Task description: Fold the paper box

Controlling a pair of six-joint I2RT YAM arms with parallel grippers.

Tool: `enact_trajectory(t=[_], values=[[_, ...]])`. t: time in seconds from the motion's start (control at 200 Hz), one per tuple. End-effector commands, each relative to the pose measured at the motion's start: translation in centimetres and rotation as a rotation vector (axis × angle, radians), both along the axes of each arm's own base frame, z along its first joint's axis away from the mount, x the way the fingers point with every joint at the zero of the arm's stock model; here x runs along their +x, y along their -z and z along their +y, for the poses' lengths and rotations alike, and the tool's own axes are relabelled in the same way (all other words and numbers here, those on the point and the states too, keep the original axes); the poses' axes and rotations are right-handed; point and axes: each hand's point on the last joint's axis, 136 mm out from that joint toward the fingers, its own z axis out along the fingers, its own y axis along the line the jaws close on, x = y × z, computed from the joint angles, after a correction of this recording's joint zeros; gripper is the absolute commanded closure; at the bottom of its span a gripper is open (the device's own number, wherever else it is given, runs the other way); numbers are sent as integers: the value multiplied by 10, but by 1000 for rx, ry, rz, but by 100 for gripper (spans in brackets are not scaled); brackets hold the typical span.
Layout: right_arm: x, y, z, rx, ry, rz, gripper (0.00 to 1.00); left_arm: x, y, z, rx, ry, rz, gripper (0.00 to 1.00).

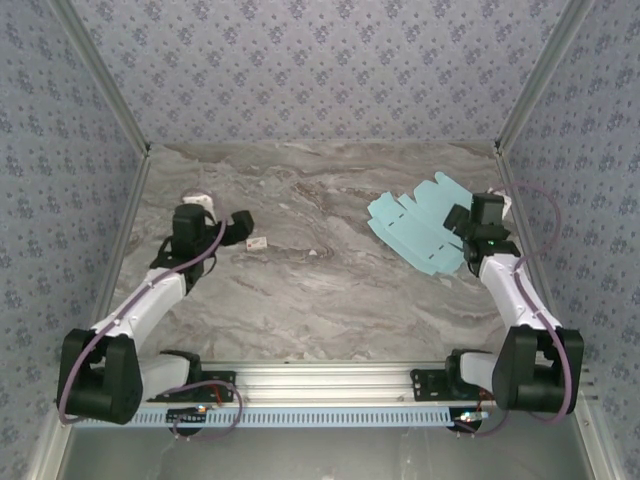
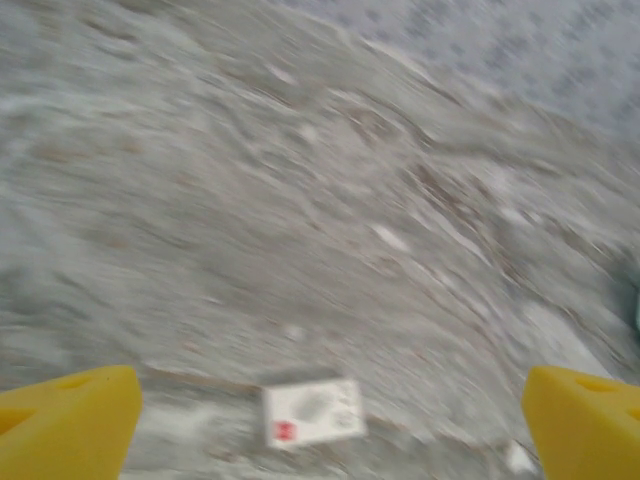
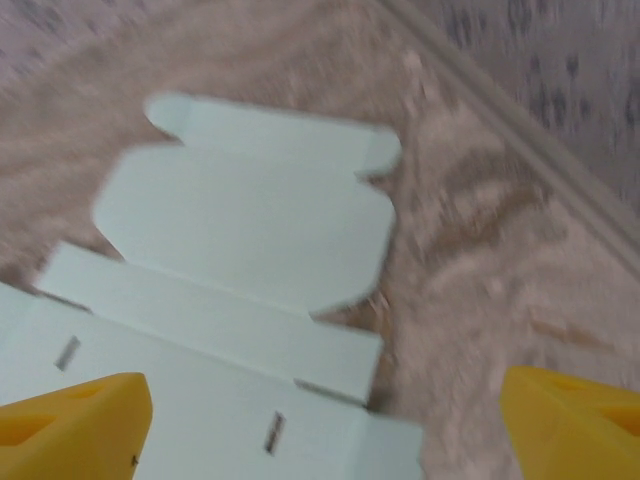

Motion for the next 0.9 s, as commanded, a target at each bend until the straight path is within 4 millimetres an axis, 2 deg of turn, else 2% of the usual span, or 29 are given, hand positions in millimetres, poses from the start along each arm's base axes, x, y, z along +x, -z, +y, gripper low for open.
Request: enact_trajectory(t=[0.0, 0.1, 0.18, 0.32, 0.415, 0.515, 0.6, 0.665, 0.894], values=[[-38, 44, -9, 154, 82, 175, 11, -6, -22, -34, -27, 92, -16, 2], [-45, 67, -4, 255, 81, 234, 14, -8, -25, -60, -10, 144, -25, 2], [-42, 84, 6, 322, 48, 289, 18, -7, -25, -75, 6, 179, -20, 2], [-33, 104, 22, 418, -4, 331, 33, -7, -21, -86, 33, 197, 2, 2], [-30, 110, 24, 436, -5, 335, 47, -9, -21, -87, 48, 196, 4, 2], [-26, 116, 27, 454, -22, 334, 57, -10, -21, -82, 61, 177, 1, 2], [-23, 121, 30, 472, -30, 328, 60, -10, -20, -77, 75, 156, 1, 2], [-20, 124, 32, 487, -42, 323, 66, -10, -19, -75, 82, 147, 5, 2], [-8, 109, 35, 479, -100, 245, 86, -12, -20, -70, 97, 128, 10, 2]])
